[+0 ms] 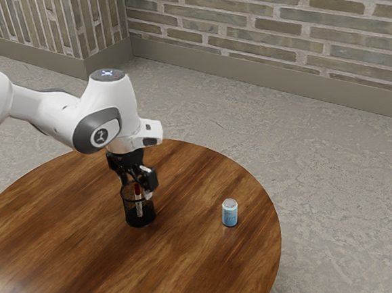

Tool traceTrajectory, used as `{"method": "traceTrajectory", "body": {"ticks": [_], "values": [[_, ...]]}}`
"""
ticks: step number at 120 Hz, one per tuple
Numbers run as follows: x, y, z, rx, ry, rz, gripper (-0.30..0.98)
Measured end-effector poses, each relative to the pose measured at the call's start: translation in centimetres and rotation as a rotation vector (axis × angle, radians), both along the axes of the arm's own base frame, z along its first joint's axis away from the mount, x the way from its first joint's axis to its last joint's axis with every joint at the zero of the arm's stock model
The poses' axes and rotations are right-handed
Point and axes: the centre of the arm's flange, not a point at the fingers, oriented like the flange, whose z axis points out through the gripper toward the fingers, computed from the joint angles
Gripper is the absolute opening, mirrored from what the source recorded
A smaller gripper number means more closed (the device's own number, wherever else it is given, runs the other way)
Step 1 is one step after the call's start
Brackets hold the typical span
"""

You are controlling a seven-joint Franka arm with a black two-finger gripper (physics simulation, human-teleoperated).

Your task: Take the marker out of the pen holder and place it to the left of the pen holder.

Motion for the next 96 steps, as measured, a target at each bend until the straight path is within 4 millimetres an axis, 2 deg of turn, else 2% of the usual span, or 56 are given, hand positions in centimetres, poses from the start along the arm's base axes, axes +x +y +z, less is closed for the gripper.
{"method": "traceTrajectory", "body": {"ticks": [19,42,56,70,80,96], "values": [[-0.1,0.9,-0.2,0.0,0.005,0.017,0.38],[-0.1,0.3,-0.2,0.0,0.003,0.006,0.12],[-0.2,-0.1,0.2,0.002,-0.005,0.0,0.01],[-0.2,0.1,0.8,0.006,-0.016,0.005,-0.04],[-0.2,0.3,2.5,0.01,-0.037,0.012,-0.06],[0.2,0.7,7.4,0.02,-0.053,0.027,-0.08]]}}
